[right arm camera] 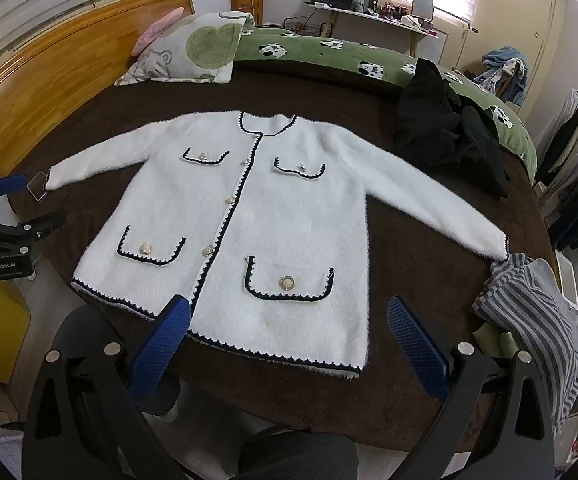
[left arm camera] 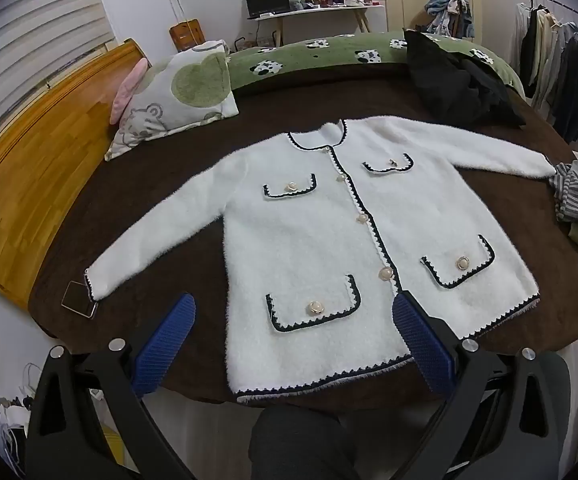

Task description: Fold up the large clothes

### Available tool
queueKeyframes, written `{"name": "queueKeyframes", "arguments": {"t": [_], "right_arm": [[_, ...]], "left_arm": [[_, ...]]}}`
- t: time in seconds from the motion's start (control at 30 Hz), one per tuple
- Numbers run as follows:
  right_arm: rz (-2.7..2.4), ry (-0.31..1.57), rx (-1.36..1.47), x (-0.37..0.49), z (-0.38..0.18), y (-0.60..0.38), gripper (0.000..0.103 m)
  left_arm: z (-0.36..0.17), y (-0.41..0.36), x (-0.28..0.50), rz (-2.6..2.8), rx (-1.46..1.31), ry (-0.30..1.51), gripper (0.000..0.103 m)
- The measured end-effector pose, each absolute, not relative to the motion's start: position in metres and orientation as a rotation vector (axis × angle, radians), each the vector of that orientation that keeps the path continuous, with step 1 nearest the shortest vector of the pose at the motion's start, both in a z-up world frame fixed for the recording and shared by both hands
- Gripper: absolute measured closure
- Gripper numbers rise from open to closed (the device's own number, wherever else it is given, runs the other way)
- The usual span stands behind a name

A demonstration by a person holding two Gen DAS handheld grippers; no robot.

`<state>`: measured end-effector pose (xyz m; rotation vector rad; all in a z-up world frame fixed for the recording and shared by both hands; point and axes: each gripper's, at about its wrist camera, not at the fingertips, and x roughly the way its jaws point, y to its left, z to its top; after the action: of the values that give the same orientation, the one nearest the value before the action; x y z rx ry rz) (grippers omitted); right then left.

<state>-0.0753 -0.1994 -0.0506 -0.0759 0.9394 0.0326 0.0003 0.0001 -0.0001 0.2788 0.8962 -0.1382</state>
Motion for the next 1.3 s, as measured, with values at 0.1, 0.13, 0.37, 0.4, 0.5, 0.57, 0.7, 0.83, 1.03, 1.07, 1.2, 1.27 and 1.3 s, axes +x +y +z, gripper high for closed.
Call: {"name": "queueKeyframes", "arguments": {"t": [0.1, 0.13, 0.37, 0.4, 0.5, 0.57, 0.7, 0.83, 1.03, 1.07, 1.2, 1.27, 1.3], "right_arm": [[0.033, 0.942, -0.073, -0.0751, -0.0507, -0.1995, 0.006], [0.033, 0.942, -0.074, -0.0749, -0.0508, -0.1995, 0.006], [0.031, 0.947, -0.072, -0.0717, -0.0524, -0.2020, 0.006], [0.031, 0.938, -0.077, -0.0747, -0.0503, -0.1990, 0.006], [0.030, 0.939, -0.076, -0.0745, -0.0503, -0.1990, 0.006], [0.031, 0.940, -0.074, -0.0742, -0.0504, -0.1989, 0.006], [0.032, 0.939, -0.075, -0.0743, -0.0499, -0.1988, 0.006], [0.032, 0.939, -0.076, -0.0742, -0.0497, -0.1986, 0.006], [0.032, 0.940, -0.075, -0.0741, -0.0493, -0.1984, 0.006], [0.032, 0.939, -0.075, -0.0742, -0.0490, -0.1983, 0.006], [0.032, 0.939, -0.075, -0.0744, -0.0493, -0.1986, 0.006], [0.032, 0.940, -0.075, -0.0743, -0.0494, -0.1986, 0.006], [0.032, 0.939, -0.076, -0.0745, -0.0494, -0.1986, 0.006]], "left_arm": [[-0.0002, 0.0001, 0.0005, -0.137, 0.280, 0.892, 0.006], [0.0000, 0.0002, 0.0001, -0.137, 0.277, 0.889, 0.006], [-0.0002, 0.0005, 0.0005, -0.134, 0.279, 0.888, 0.006], [-0.0004, 0.0007, 0.0008, -0.134, 0.279, 0.889, 0.006], [0.0020, 0.0026, 0.0020, -0.135, 0.278, 0.891, 0.006], [0.0035, 0.0044, 0.0005, -0.134, 0.278, 0.889, 0.006], [0.0044, 0.0056, 0.0012, -0.133, 0.277, 0.889, 0.006], [0.0041, 0.0057, 0.0022, -0.134, 0.279, 0.890, 0.006], [0.0030, 0.0047, 0.0011, -0.131, 0.278, 0.887, 0.006], [0.0030, 0.0045, 0.0011, -0.131, 0.278, 0.888, 0.006], [0.0032, 0.0047, 0.0012, -0.129, 0.279, 0.888, 0.006], [0.0031, 0.0045, 0.0011, -0.129, 0.280, 0.887, 0.006], [0.0030, 0.0046, 0.0010, -0.129, 0.279, 0.887, 0.006]]}}
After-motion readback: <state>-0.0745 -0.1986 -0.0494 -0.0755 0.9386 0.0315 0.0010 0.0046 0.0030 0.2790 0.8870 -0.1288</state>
